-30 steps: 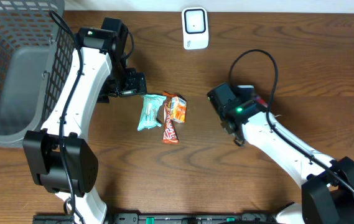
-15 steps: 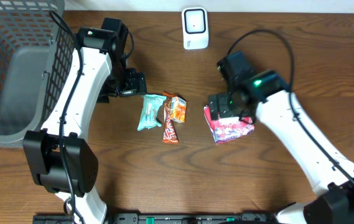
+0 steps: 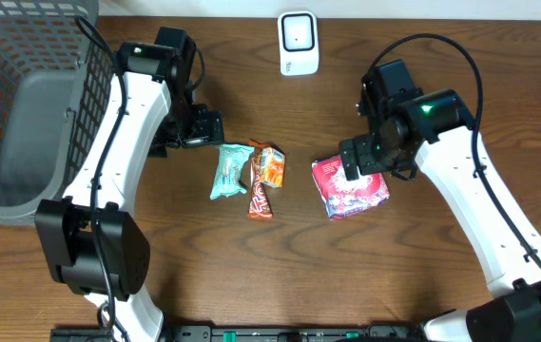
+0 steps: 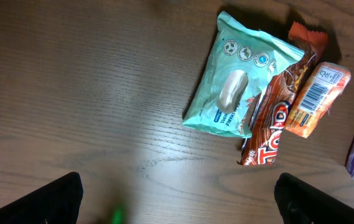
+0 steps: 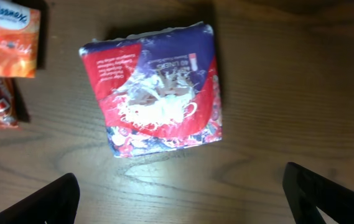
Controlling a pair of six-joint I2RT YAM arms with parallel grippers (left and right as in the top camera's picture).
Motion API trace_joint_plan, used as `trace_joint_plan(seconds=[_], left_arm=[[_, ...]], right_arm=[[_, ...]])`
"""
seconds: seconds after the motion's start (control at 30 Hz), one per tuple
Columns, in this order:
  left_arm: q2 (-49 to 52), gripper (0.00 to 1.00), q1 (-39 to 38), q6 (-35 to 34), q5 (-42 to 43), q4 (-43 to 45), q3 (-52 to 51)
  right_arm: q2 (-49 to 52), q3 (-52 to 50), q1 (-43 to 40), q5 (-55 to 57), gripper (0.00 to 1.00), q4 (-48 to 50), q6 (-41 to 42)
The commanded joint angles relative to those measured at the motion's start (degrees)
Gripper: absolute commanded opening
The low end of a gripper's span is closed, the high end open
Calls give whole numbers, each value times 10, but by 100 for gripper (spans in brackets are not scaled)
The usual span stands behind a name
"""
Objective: Scan the item barcode
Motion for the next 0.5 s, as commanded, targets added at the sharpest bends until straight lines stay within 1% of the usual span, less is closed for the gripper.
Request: trace_joint_plan(seconds=[0.0,0.27,0.47], left_arm=[[-4,98,2,6,-7,-2,-1],[-4,98,2,5,-7,-2,-1],[-4,98,2,5,-7,-2,-1]], right_arm=[[-3,6,0,-31,99,0,-10],[-3,-5,0,-97,99,19,-8],[-3,-35,0,-103,99,35,-8]])
